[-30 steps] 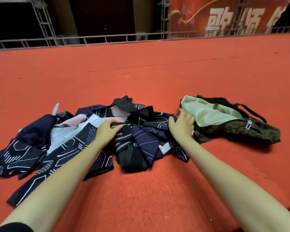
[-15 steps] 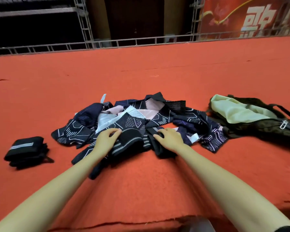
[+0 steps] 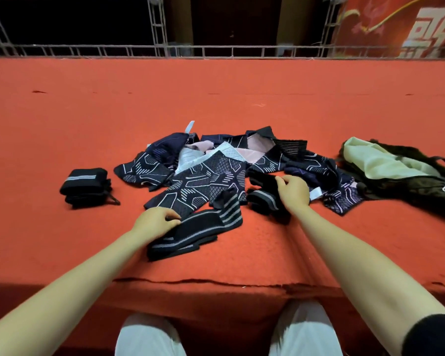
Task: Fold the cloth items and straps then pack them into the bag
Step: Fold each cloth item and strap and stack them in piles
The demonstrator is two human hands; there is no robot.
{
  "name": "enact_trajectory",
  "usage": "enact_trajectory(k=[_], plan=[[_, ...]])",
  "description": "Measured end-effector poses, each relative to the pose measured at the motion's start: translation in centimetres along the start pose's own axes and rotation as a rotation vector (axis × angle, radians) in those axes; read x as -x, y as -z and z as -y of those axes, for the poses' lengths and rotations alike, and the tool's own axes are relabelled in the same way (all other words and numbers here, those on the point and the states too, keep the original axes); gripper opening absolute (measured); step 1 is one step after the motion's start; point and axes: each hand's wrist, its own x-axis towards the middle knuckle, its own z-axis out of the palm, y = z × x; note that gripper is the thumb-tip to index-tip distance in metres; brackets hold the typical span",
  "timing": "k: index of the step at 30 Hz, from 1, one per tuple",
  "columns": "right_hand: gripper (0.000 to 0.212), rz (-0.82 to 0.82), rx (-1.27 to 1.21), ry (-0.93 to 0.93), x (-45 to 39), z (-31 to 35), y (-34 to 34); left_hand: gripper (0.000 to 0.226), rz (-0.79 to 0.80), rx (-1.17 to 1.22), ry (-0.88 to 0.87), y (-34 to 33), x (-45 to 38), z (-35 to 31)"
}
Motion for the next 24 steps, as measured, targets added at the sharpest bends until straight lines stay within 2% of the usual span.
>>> enact_trajectory(k=[3,6,10,11,14,15,16,18,20,24], plan=[[0.032,0.008,-0.016,0.005,0.5,-0.5,0.4,0.026,-0.034,-0.094,0.005,-0.2,-0.1,-1.0],[0.032,0.016,-0.009,0.036,0.9,-1.0,0.6,0.039,-0.094,-0.074,-0.038,-0.7,-0.8,-3.8],[0.025,0.249,0.020,0.180,2.0,-1.2,0.0,0.057,-0.004,0.095,-0.035,-2.6,-2.2,-8.1],[0.031,0.311,0.053,0.228,2.4,-1.3,-0.1,0.063,0.024,0.127,-0.010,-3.1,-2.5,-8.9],[0.087,0.451,0.293,0.381,3.5,-2.8,-0.8,0.075,0.029,0.142,0.062,-4.6,-3.0,-10.2],[0.096,0.455,0.365,0.408,3.6,-3.3,-1.1,0.075,0.017,0.172,0.075,-5.0,-3.1,-10.2],[0.095,0.433,0.393,0.421,3.6,-3.6,-1.3,0.073,-0.002,0.221,0.081,-5.1,-3.1,-10.1],[0.081,0.355,0.408,0.430,3.1,-3.7,-1.9,0.058,-0.061,0.342,0.072,-5.3,-3.0,-9.6],[0.077,0.282,0.454,0.441,2.3,-3.4,-2.6,0.042,-0.101,0.425,0.042,-5.1,-2.6,-9.3],[0.067,0.265,0.512,0.336,0.0,-2.3,-4.0,0.028,-0.058,0.505,-0.022,-4.3,-1.2,-9.1]])
